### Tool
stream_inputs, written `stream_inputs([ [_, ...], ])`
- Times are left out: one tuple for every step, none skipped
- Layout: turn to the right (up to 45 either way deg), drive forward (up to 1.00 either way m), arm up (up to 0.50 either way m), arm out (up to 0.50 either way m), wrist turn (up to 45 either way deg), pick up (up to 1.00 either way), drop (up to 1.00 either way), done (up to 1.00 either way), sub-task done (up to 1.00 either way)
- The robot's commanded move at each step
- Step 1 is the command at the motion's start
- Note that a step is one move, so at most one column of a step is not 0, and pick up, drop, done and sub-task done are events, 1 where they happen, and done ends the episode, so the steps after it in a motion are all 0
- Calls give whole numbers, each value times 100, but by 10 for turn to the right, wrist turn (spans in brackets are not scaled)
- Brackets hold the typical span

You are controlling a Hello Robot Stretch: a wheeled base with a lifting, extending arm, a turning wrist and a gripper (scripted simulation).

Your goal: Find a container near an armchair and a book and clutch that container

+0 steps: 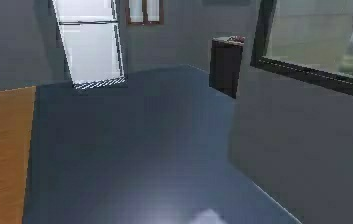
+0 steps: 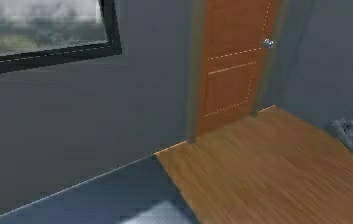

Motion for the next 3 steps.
stream_inputs([
  [-450, 0, 0, 0, 0, 0, 0, 0, 0],
  [-60, 0, 0, 0, 0, 0, 0, 0, 0],
  [0, 100, 0, 0, 0, 0, 0, 0, 0],
])
